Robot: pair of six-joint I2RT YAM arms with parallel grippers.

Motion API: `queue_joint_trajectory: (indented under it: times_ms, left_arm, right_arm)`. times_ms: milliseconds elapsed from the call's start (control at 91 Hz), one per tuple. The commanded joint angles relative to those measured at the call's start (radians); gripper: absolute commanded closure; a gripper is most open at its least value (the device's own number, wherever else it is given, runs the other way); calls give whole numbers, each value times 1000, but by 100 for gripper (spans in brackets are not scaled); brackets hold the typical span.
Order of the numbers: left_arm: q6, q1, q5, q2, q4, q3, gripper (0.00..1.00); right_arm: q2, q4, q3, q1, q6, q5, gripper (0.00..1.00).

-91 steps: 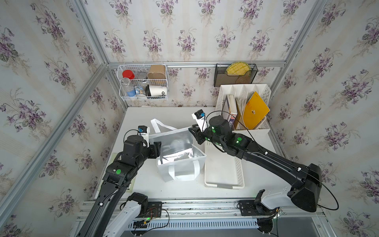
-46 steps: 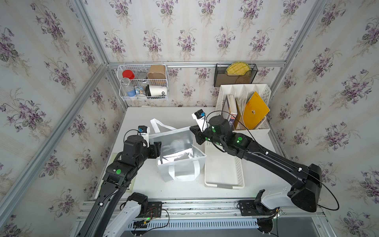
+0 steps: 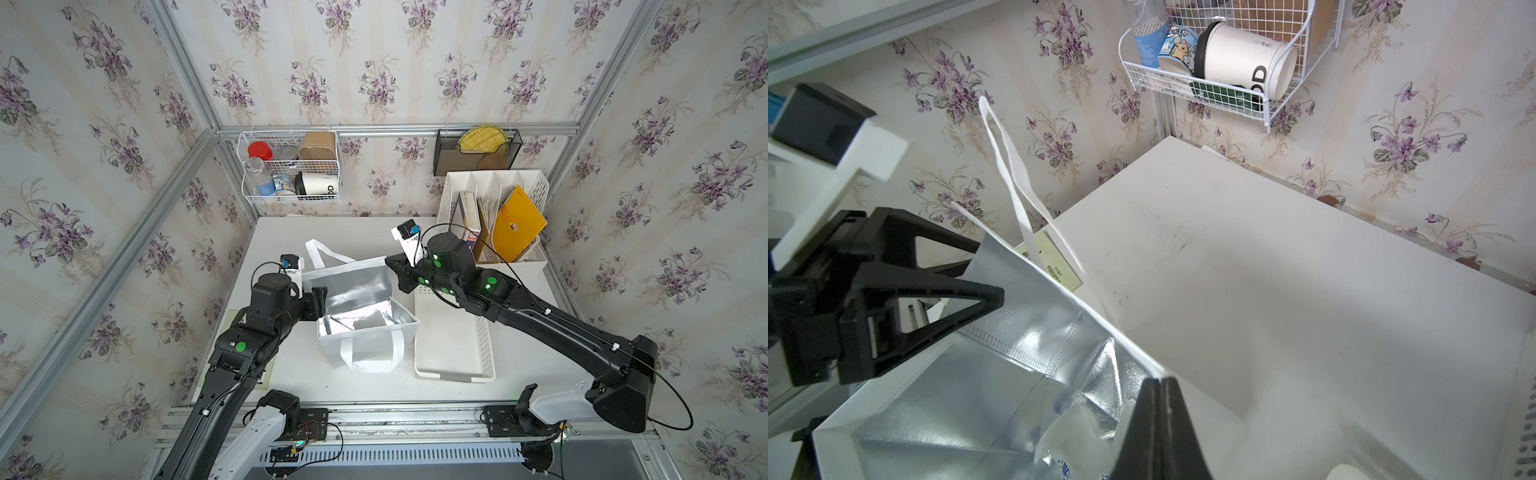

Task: Place the ice pack in the delivery bag
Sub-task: Tear off the adhesive seal from the delivery bag.

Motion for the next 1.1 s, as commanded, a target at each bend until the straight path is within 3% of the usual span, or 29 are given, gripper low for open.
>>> queue_joint_trajectory:
  times_ms: [0, 1088]
  left_arm:
    - [9, -1, 8, 3, 3, 8, 31]
    - [10, 0, 13, 15, -1, 9, 32]
  right_arm:
    - [-17, 29, 8, 8, 39, -31, 100]
    - [69, 24, 301, 94, 16, -40, 100]
